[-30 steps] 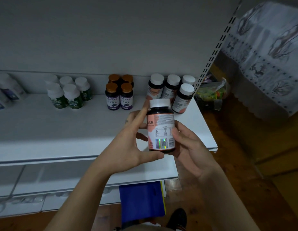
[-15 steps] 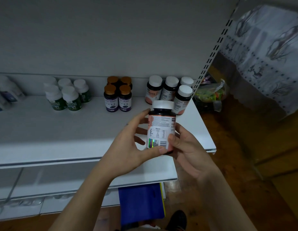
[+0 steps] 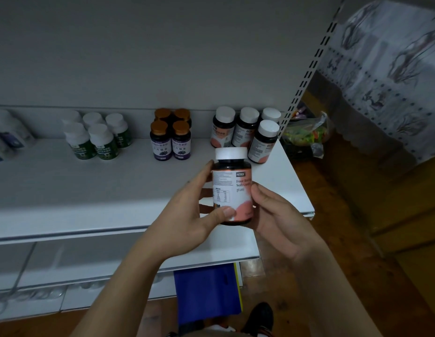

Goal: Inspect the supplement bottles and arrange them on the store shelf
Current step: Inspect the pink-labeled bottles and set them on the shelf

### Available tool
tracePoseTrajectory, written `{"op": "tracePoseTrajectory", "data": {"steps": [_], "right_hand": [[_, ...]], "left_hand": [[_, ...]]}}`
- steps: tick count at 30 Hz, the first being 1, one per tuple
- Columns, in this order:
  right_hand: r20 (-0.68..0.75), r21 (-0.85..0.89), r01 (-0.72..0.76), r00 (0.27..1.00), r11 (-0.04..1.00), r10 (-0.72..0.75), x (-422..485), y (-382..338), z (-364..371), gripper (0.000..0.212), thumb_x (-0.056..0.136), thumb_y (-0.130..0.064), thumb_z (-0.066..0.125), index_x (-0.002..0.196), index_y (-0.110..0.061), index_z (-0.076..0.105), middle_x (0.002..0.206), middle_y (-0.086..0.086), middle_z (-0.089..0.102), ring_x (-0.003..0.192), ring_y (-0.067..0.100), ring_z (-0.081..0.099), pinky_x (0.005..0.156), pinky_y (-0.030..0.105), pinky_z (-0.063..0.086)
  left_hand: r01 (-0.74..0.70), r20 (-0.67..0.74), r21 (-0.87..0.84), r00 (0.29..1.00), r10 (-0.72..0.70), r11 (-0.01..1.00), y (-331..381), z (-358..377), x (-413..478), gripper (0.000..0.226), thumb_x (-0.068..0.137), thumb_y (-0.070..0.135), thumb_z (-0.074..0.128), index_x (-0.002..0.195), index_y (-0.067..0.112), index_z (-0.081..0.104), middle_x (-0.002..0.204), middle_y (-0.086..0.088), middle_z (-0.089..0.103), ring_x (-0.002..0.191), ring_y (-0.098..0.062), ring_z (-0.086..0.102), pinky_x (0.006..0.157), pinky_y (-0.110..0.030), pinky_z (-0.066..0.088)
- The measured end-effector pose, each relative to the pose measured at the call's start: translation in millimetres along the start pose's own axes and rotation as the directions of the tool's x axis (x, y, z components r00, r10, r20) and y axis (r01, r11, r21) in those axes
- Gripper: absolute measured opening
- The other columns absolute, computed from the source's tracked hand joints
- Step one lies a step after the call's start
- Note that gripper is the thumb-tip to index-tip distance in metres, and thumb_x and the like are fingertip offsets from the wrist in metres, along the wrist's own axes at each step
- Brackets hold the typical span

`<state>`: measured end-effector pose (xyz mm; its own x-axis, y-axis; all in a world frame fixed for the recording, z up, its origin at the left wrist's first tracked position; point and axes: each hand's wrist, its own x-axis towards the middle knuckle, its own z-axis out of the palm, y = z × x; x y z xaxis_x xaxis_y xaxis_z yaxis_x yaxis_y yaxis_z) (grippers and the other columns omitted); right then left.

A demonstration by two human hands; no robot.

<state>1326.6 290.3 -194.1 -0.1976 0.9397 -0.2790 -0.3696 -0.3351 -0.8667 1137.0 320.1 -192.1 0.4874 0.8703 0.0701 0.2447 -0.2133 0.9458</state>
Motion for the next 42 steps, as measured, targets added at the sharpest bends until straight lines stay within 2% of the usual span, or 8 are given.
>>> {"op": "tracePoseTrajectory", "data": {"steps": [3, 8, 14, 18, 24, 30, 35, 42], "right_hand": [[0.039, 0.063, -0.023, 0.999, 0.998, 0.020, -2, 1, 1, 0.044, 0.096, -0.030, 0.044, 0.134, -0.010, 0.053, 0.131, 0.017, 0.062, 0.125, 0.033, 0.057, 0.105, 0.046, 0.046], [-0.007, -0.012, 0.022, 1.000, 1.000, -0.022, -2, 4, -2, 0.039, 0.098, -0.011, 0.046, 0.137, -0.008, 0.050, 0.128, 0.018, 0.064, 0.121, 0.033, 0.060, 0.098, 0.039, 0.052], [-0.097, -0.055, 0.004, 0.995, 0.998, -0.010, 0, 7, -2, 0.042, 0.089, -0.002, 0.057, 0.131, -0.010, 0.054, 0.121, 0.018, 0.067, 0.112, 0.032, 0.066, 0.093, 0.039, 0.056], [-0.096, -0.111, 0.009, 0.995, 0.994, -0.020, -1, 6, 1, 0.048, 0.082, -0.008, 0.065, 0.130, -0.008, 0.056, 0.123, 0.017, 0.066, 0.113, 0.033, 0.065, 0.092, 0.041, 0.055], [-0.069, -0.134, 0.041, 0.996, 0.990, -0.051, -1, 5, 4, 0.045, 0.085, -0.017, 0.063, 0.129, -0.010, 0.057, 0.122, 0.016, 0.067, 0.112, 0.033, 0.065, 0.088, 0.037, 0.057], [-0.051, -0.075, 0.062, 0.996, 0.995, -0.066, 0, 2, 1, 0.043, 0.092, -0.024, 0.051, 0.131, -0.008, 0.056, 0.126, 0.018, 0.065, 0.119, 0.038, 0.059, 0.093, 0.041, 0.055], [-0.051, -0.070, 0.060, 0.997, 0.996, -0.064, 2, 3, 2, 0.040, 0.092, -0.024, 0.049, 0.128, -0.009, 0.058, 0.126, 0.018, 0.065, 0.121, 0.039, 0.057, 0.094, 0.040, 0.055], [-0.018, -0.122, 0.012, 1.000, 0.992, -0.014, 5, 0, -2, 0.043, 0.089, -0.024, 0.053, 0.130, -0.013, 0.057, 0.127, 0.011, 0.066, 0.123, 0.032, 0.058, 0.106, 0.043, 0.045]], "left_hand": [[-0.002, -0.004, 0.037, 1.000, 0.002, 0.999, -4, 2, -1, 0.088, 0.084, 0.044, 0.067, 0.155, 0.029, 0.017, 0.140, 0.011, 0.051, 0.122, -0.002, 0.051, 0.092, -0.023, 0.053], [-0.005, -0.060, 0.159, 0.998, 0.014, 0.987, -10, 3, 1, 0.069, 0.093, 0.023, 0.063, 0.151, 0.031, 0.027, 0.134, 0.009, 0.053, 0.115, 0.007, 0.047, 0.080, -0.007, 0.045], [0.022, -0.102, 0.128, 0.995, -0.009, 0.991, -11, 5, 0, 0.058, 0.093, 0.027, 0.060, 0.146, 0.035, 0.037, 0.118, 0.004, 0.049, 0.103, 0.007, 0.048, 0.073, -0.008, 0.047], [0.039, -0.051, 0.078, 0.998, -0.035, 0.996, -6, 4, -1, 0.066, 0.073, 0.048, 0.073, 0.126, 0.059, 0.035, 0.114, 0.008, 0.047, 0.102, 0.005, 0.048, 0.073, -0.009, 0.048], [0.073, -0.054, -0.015, 0.996, -0.073, 0.997, -9, 4, -2, 0.082, 0.062, 0.050, 0.077, 0.136, 0.051, 0.040, 0.120, 0.007, 0.054, 0.105, 0.001, 0.053, 0.078, -0.016, 0.051], [0.040, -0.044, -0.108, 0.998, -0.045, 0.993, -10, -1, -1, 0.095, 0.062, 0.038, 0.086, 0.146, 0.038, 0.039, 0.128, 0.011, 0.058, 0.109, -0.012, 0.057, 0.085, -0.034, 0.055], [0.024, -0.016, -0.123, 1.000, -0.027, 0.992, -12, -6, -2, 0.104, 0.055, 0.037, 0.090, 0.145, 0.041, 0.038, 0.130, 0.013, 0.057, 0.108, -0.015, 0.057, 0.081, -0.030, 0.054], [0.046, 0.012, -0.130, 0.999, -0.045, 0.990, -17, -4, -2, 0.089, 0.073, 0.006, 0.081, 0.136, 0.049, 0.036, 0.129, 0.016, 0.057, 0.113, -0.008, 0.060, 0.090, -0.027, 0.054]]}}
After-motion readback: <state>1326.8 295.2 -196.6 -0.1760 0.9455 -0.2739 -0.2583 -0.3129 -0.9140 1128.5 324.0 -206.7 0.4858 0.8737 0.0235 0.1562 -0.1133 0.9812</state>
